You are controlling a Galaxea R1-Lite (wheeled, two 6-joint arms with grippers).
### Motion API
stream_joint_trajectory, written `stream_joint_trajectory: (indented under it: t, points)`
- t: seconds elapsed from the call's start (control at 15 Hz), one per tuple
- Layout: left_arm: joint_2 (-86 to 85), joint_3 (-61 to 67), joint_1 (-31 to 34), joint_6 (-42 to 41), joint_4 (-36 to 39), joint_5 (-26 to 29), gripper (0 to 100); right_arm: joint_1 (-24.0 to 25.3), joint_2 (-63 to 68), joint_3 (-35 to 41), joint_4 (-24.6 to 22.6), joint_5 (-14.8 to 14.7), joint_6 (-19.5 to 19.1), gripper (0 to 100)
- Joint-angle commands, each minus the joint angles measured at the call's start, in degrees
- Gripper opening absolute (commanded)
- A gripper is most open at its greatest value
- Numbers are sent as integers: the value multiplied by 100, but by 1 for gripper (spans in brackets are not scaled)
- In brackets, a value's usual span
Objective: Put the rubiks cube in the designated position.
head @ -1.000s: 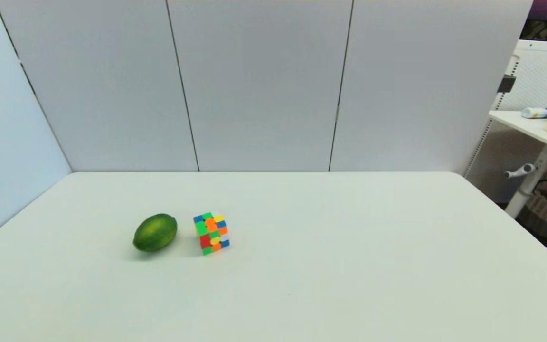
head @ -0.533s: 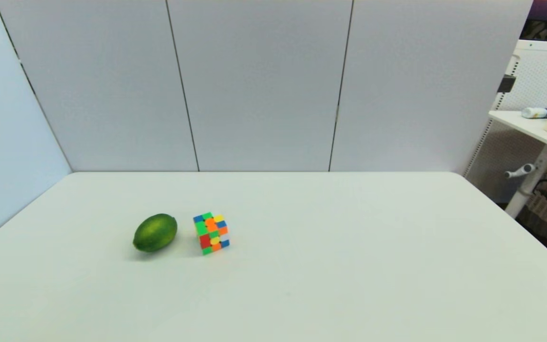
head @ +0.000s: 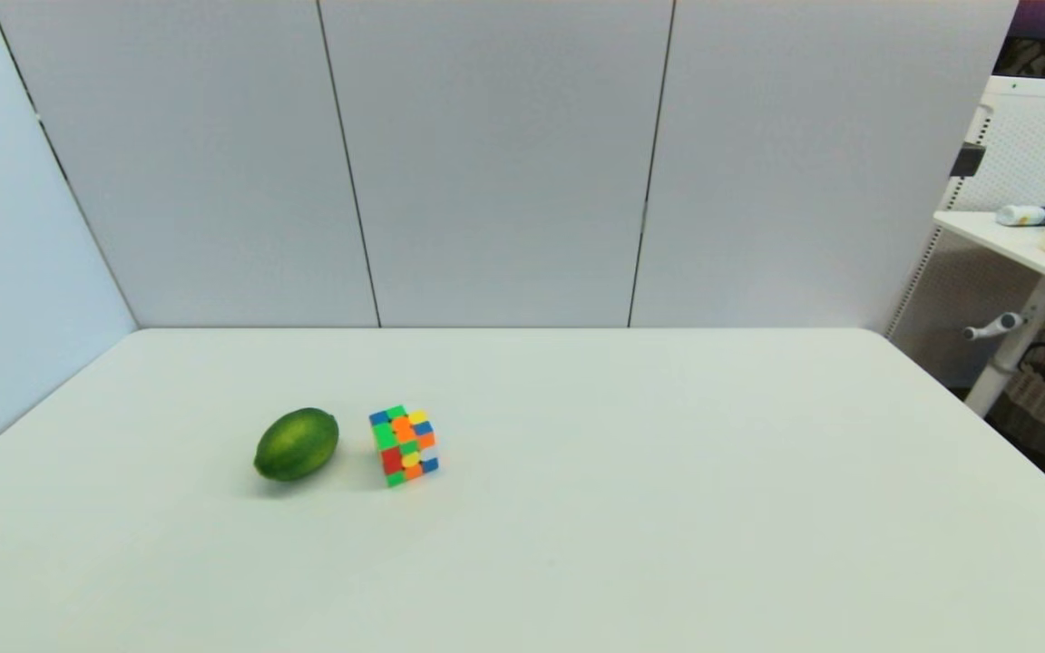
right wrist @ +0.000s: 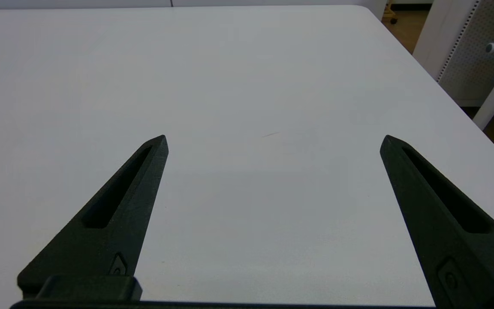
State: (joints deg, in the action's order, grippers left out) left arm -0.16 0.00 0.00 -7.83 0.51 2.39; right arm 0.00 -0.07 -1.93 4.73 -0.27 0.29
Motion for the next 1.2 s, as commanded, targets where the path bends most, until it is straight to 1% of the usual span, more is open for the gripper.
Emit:
stream_joint_trajectory:
  t: [0.07, 0.8, 1.0, 1.2]
  points:
    - [16, 0, 0, 9, 2, -2, 100, 0, 7, -1, 2, 0, 6, 100]
    - [16, 0, 0, 62, -7, -28, 100, 0, 7, -1, 2, 0, 6, 100]
    - [16, 0, 0, 510, -60, -63, 100, 0, 7, -1, 2, 0, 6, 100]
    - [7, 0, 0, 994, -42, -406, 100, 0, 7, -1, 2, 0, 6, 100]
